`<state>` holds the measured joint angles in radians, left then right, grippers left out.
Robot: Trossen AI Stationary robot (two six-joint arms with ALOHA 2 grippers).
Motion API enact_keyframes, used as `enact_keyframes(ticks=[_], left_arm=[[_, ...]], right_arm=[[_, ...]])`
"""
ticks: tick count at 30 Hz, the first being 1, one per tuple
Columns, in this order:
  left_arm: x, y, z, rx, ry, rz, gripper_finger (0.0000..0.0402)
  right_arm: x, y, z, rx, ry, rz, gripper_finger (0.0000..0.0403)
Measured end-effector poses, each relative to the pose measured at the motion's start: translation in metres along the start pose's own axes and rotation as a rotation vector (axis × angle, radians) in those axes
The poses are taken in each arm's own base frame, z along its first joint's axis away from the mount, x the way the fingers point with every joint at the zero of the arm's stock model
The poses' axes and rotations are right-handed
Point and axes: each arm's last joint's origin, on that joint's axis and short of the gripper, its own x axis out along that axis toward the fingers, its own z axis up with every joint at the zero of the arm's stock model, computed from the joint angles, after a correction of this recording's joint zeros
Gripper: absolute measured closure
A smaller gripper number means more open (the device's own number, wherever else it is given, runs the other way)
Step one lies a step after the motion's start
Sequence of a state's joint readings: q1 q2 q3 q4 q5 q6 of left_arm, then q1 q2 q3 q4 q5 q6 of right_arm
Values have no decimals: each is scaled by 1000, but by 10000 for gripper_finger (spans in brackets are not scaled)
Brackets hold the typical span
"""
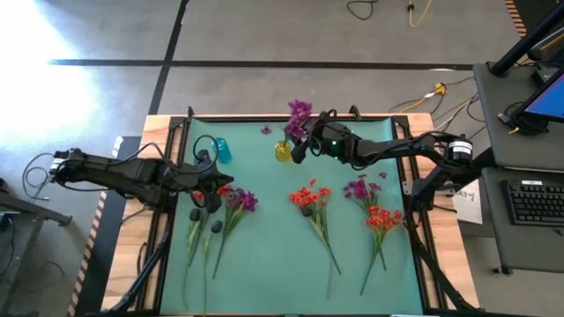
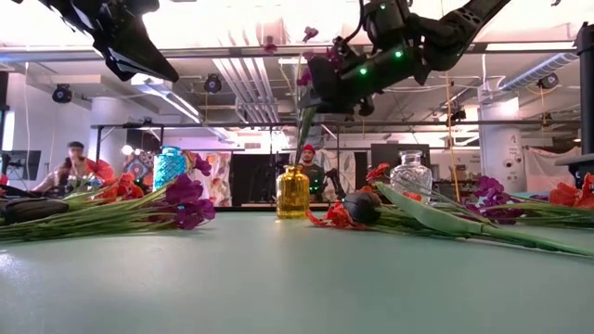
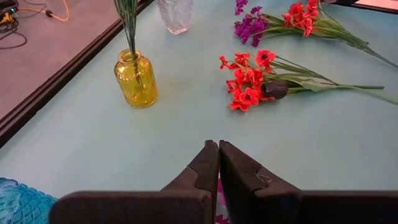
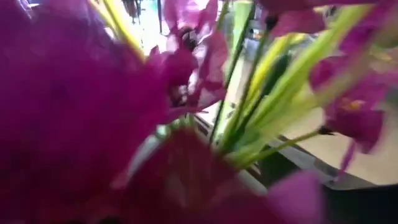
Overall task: Sort flowers into vase by color
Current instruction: Put the middle purple flowers into the yellow vase, then put the middle black flower into the blue vase
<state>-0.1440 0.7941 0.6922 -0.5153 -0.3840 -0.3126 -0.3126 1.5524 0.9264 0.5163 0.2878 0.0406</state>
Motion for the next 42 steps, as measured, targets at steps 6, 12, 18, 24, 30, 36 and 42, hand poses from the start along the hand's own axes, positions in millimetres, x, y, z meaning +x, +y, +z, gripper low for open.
enact_keyframes(ticks=[6, 12, 18, 24, 30, 36, 42], left_arm=[[1, 0, 0, -9, 4, 1, 401], [1, 0, 0, -9, 6, 2, 401], [1, -1, 0, -12, 7, 2, 401], [3, -1, -1, -25, 12, 4, 401], [6, -2, -1, -19, 27, 9, 401], [11, -4, -3, -22, 47, 16, 401], [13, -5, -9, -38, 133, -25, 401]], right_arm=[[-4, -1, 0, -13, 50, 2, 115], [-12, -3, 3, -14, 101, 2, 80], [-23, -5, 5, -9, 167, 1, 64], [-36, -7, 13, 11, 193, 5, 62], [-49, -7, 24, 74, 189, 71, 62], [-60, -8, 29, 175, 223, 123, 62], [-66, -4, 21, 330, 369, 247, 62]])
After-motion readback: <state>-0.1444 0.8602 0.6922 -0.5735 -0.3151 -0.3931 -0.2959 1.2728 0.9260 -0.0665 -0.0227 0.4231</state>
